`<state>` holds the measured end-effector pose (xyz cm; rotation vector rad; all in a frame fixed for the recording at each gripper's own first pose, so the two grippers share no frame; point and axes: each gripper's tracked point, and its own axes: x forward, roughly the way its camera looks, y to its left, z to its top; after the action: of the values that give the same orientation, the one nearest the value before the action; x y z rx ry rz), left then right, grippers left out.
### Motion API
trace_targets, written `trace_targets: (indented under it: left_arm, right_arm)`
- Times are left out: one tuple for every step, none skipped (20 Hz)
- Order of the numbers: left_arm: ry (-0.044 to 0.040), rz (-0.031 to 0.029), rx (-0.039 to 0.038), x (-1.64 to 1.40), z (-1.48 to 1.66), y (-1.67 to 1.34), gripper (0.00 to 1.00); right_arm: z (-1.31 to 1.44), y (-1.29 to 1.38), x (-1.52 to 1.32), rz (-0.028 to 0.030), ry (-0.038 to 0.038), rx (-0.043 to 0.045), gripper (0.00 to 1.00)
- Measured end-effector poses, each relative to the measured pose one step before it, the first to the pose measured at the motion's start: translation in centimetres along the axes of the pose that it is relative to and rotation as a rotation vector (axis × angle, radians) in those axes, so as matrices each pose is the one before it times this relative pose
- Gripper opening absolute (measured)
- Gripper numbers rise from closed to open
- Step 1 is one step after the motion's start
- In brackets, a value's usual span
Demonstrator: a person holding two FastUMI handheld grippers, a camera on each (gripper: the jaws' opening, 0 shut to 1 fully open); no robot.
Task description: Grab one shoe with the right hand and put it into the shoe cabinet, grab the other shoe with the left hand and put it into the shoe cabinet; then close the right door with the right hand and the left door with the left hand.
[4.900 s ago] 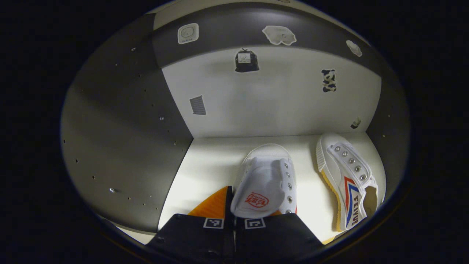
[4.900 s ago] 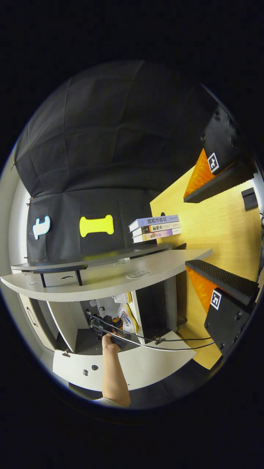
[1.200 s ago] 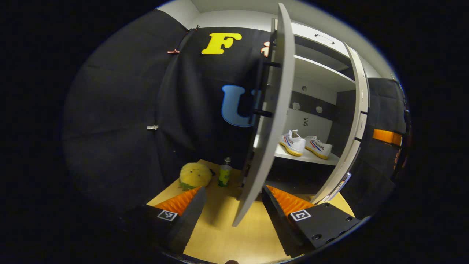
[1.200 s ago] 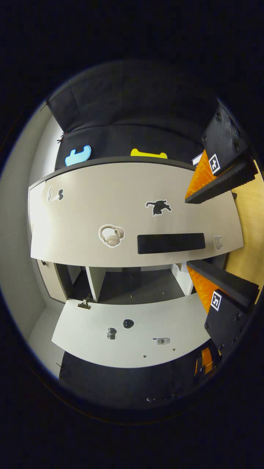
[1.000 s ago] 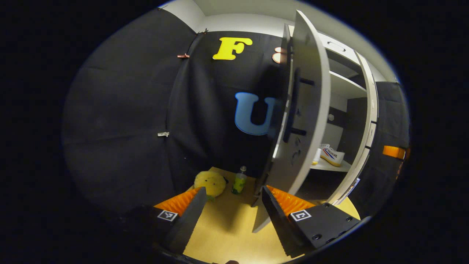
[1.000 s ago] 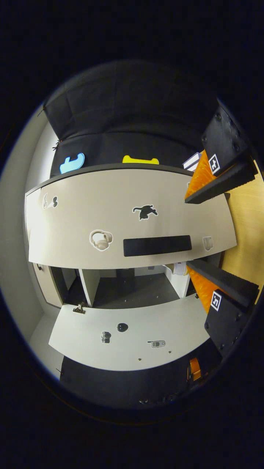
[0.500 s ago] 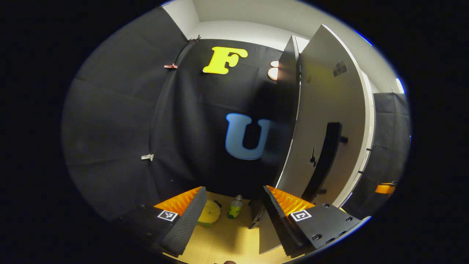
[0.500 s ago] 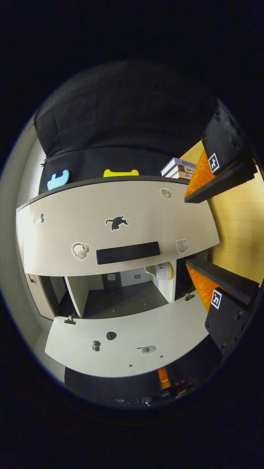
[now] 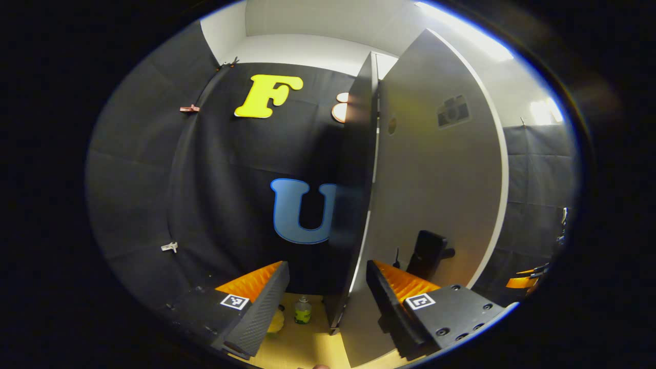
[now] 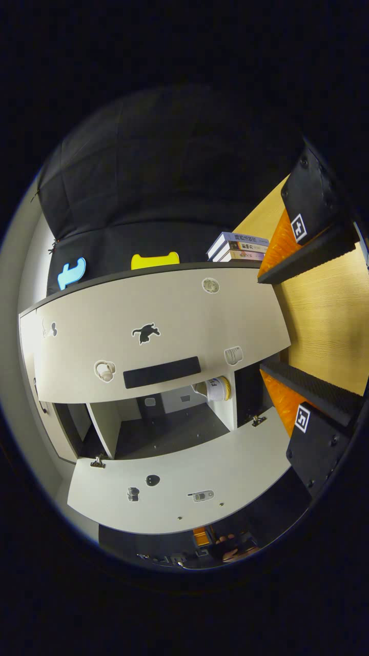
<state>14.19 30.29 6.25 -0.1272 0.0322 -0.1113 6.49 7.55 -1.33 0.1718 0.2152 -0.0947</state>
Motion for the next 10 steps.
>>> trace_targets:
  left_arm:
    - [-0.00344, 0.01339, 0.01527, -0.281, 0.255, 0.03, 0.92]
    - [0.00477, 0.01167, 0.00325, -0.092, 0.077, 0.017, 0.93]
    - [0.00979, 0.0062, -0.00541, -0.104, -0.255, -0.163, 0.94]
    - [0.00734, -0.00076, -0.00751, 0.119, -0.136, -0.427, 0.94]
    - [0.00463, -0.00443, -0.00547, -0.009, -0.172, -0.611, 0.94]
    - [0.00653, -0.00949, -0.0033, 0.084, -0.043, -0.801, 0.93]
    - [0.00725, -0.01302, 0.00168, 0.132, -0.089, -0.917, 0.93]
    - [0.01105, -0.0131, 0.00848, 0.131, -0.109, -1.108, 0.92]
    - [0.00789, -0.01033, 0.01788, 0.497, 0.049, -1.135, 0.92]
    - [0.00074, -0.0045, 0.02448, 0.295, 0.225, -1.173, 0.92]
  right_arm:
    - [-0.119, -0.373, -0.037, -0.00504, 0.00315, 0.00514, 0.98]
    - [-0.039, -0.43, 0.007, -0.00573, 0.00047, 0.00216, 0.98]
    - [-0.16, -0.428, -0.062, -0.00316, 0.00267, 0.00246, 0.98]
    - [0.038, -0.371, 0.017, -0.00244, 0.00068, 0.00278, 0.98]
    - [0.093, -0.353, -0.024, -0.00348, -0.00305, 0.00284, 0.98]
    - [0.085, -0.389, 0.031, -0.00375, -0.0025, 0.00338, 0.98]
    - [-0.005, -0.421, 0.019, -0.00286, -0.00209, 0.00466, 0.98]
    - [-0.088, -0.421, 0.084, -0.00347, 0.00161, 0.00666, 0.98]
    - [-0.097, -0.392, 0.176, 0.00035, 0.00607, 0.00853, 0.98]
    - [-0.062, -0.32, 0.121, 0.00138, 0.00648, 0.00802, 0.98]
